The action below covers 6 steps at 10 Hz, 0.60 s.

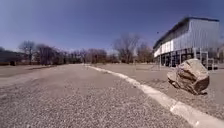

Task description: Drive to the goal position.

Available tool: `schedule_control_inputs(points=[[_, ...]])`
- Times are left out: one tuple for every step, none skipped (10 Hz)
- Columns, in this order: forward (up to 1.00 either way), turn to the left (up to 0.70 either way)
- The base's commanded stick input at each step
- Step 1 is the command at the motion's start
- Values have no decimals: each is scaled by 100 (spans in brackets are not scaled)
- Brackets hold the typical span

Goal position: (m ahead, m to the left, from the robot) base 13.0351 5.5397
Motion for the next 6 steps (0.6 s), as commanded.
schedule_control_inputs(points=[[70, 0], [70, 0], [70, 0], [70, 0], [70, 0], [70, 0]])
